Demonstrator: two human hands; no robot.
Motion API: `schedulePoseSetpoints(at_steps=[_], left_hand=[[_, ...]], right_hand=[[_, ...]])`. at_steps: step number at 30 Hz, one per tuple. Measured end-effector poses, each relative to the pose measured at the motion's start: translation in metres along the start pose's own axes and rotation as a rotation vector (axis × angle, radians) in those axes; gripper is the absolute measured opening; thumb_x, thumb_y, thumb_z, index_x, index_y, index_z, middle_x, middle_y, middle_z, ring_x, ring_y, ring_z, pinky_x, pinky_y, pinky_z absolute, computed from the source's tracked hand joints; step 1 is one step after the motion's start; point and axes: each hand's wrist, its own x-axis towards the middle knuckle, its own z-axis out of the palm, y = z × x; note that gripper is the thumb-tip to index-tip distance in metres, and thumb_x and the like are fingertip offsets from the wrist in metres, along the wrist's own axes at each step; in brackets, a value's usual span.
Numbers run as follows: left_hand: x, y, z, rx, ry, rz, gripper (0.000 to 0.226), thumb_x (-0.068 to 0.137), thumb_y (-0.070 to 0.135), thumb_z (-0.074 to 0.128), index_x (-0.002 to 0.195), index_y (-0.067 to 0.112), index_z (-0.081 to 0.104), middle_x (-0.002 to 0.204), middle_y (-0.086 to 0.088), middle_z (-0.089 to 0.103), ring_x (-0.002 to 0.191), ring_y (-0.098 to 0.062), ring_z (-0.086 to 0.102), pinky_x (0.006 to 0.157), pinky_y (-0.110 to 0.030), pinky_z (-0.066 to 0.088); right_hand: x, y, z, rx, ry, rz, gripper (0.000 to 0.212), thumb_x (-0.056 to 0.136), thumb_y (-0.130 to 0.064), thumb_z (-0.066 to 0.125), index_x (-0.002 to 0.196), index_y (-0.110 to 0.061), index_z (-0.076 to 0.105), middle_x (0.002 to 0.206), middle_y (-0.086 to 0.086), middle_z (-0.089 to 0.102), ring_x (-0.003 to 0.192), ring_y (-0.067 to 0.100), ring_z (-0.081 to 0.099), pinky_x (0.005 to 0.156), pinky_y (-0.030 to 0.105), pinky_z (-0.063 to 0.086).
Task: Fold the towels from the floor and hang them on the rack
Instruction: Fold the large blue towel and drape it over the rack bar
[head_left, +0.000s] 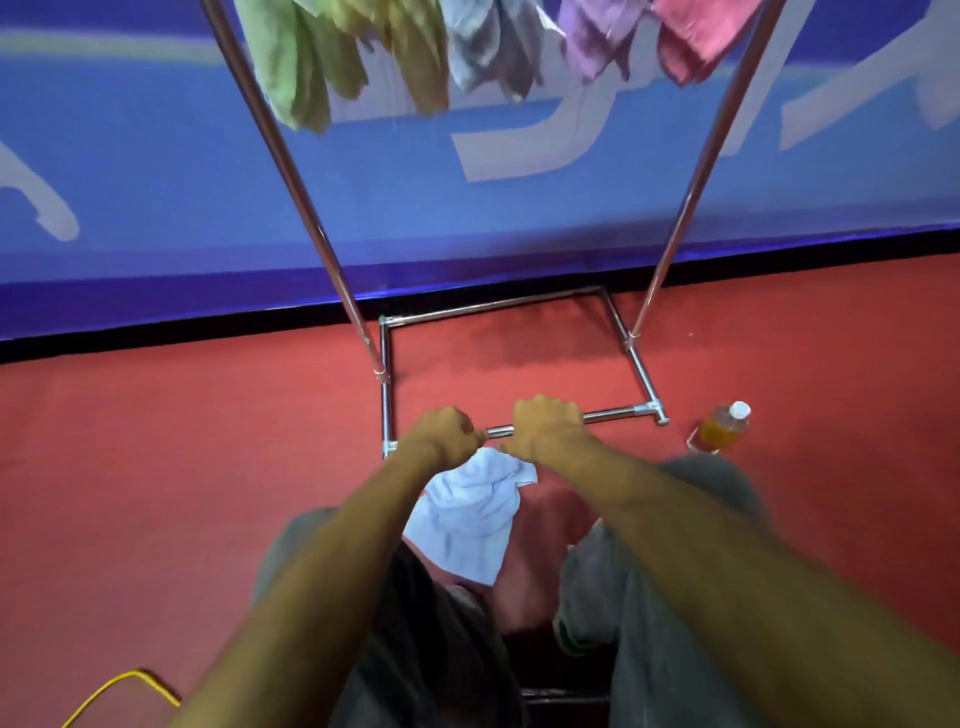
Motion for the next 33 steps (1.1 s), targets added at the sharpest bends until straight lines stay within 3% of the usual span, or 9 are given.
schedulePoseSetpoints(at_steps=[2, 5, 12, 16, 20, 24, 26, 29, 33], left_hand=[[0.012, -0.011, 0.014, -0.110, -0.022, -0.005, 0.019, 0.092, 0.039, 0.059, 0.080, 0.028, 0.069, 0.095, -0.003, 0.073, 0.094, -0.026, 0.066, 0.074, -0.026, 0.043], [0.026, -0.027, 0.031, -0.171, -0.024, -0.052, 0.017, 0.091, 0.040, 0.059, 0.084, 0.030, 0.070, 0.091, 0.002, 0.073, 0.091, -0.021, 0.066, 0.072, -0.024, 0.041], [0.069, -0.043, 0.066, -0.083, -0.091, -0.040, 0.041, 0.090, 0.042, 0.046, 0.094, 0.012, 0.074, 0.091, -0.003, 0.073, 0.081, -0.016, 0.056, 0.060, -0.014, 0.027], [0.093, -0.051, 0.086, -0.096, -0.181, -0.070, 0.032, 0.098, 0.028, 0.050, 0.096, 0.005, 0.072, 0.100, -0.011, 0.073, 0.092, -0.025, 0.061, 0.073, -0.025, 0.038], [0.118, -0.063, 0.107, -0.062, -0.218, -0.059, 0.030, 0.099, 0.028, 0.051, 0.102, 0.006, 0.072, 0.107, -0.012, 0.072, 0.105, -0.030, 0.063, 0.092, -0.034, 0.047], [0.138, -0.075, 0.132, 0.076, -0.277, -0.063, 0.039, 0.100, 0.039, 0.050, 0.128, 0.016, 0.065, 0.133, -0.012, 0.061, 0.124, -0.032, 0.053, 0.106, -0.040, 0.042], [0.144, -0.078, 0.144, 0.144, -0.288, -0.053, 0.044, 0.100, 0.041, 0.050, 0.138, 0.021, 0.058, 0.143, -0.012, 0.051, 0.132, -0.034, 0.046, 0.110, -0.042, 0.038], [0.148, -0.076, 0.161, 0.207, -0.298, -0.008, 0.046, 0.099, 0.042, 0.051, 0.143, 0.028, 0.053, 0.152, -0.005, 0.041, 0.138, -0.031, 0.037, 0.112, -0.045, 0.037], [0.150, -0.070, 0.178, 0.202, -0.356, 0.016, 0.050, 0.097, 0.035, 0.049, 0.147, 0.033, 0.046, 0.164, 0.000, 0.022, 0.148, -0.027, 0.021, 0.115, -0.049, 0.032]], right_hand=[[0.015, -0.002, 0.016, 0.003, -0.019, -0.005, 0.051, 0.089, -0.055, 0.061, 0.126, -0.020, 0.062, 0.129, 0.007, 0.063, 0.121, 0.028, 0.061, 0.093, 0.034, 0.045], [0.037, 0.000, 0.037, 0.014, -0.043, 0.007, 0.048, 0.088, -0.054, 0.061, 0.123, -0.022, 0.064, 0.127, 0.005, 0.065, 0.119, 0.027, 0.063, 0.092, 0.034, 0.047], [0.091, 0.007, 0.090, 0.016, -0.160, -0.010, 0.054, 0.089, -0.056, 0.056, 0.140, -0.039, 0.050, 0.139, -0.005, 0.058, 0.127, 0.021, 0.057, 0.100, 0.035, 0.045], [0.110, 0.010, 0.119, 0.025, -0.170, -0.030, 0.065, 0.092, -0.051, 0.061, 0.148, -0.028, 0.038, 0.147, -0.001, 0.051, 0.131, 0.022, 0.054, 0.103, 0.033, 0.042], [0.132, 0.014, 0.151, 0.065, -0.231, -0.018, 0.053, 0.097, -0.044, 0.056, 0.143, -0.022, 0.041, 0.148, 0.004, 0.047, 0.130, 0.027, 0.052, 0.100, 0.037, 0.043], [0.150, 0.010, 0.195, 0.044, -0.356, -0.065, 0.052, 0.096, -0.035, 0.058, 0.145, -0.029, 0.044, 0.155, -0.005, 0.037, 0.140, 0.021, 0.043, 0.105, 0.039, 0.045], [0.157, 0.002, 0.220, 0.022, -0.437, -0.040, 0.058, 0.093, -0.031, 0.059, 0.148, -0.034, 0.041, 0.159, -0.003, 0.030, 0.144, 0.027, 0.036, 0.108, 0.047, 0.044], [0.165, -0.009, 0.245, -0.082, -0.456, -0.065, 0.063, 0.095, -0.030, 0.056, 0.153, -0.034, 0.033, 0.167, 0.001, 0.002, 0.150, 0.032, 0.018, 0.111, 0.053, 0.038], [0.183, -0.014, 0.257, -0.163, -0.432, -0.077, 0.066, 0.096, -0.037, 0.056, 0.156, -0.031, 0.029, 0.168, 0.000, -0.009, 0.146, 0.033, 0.024, 0.106, 0.052, 0.042]])
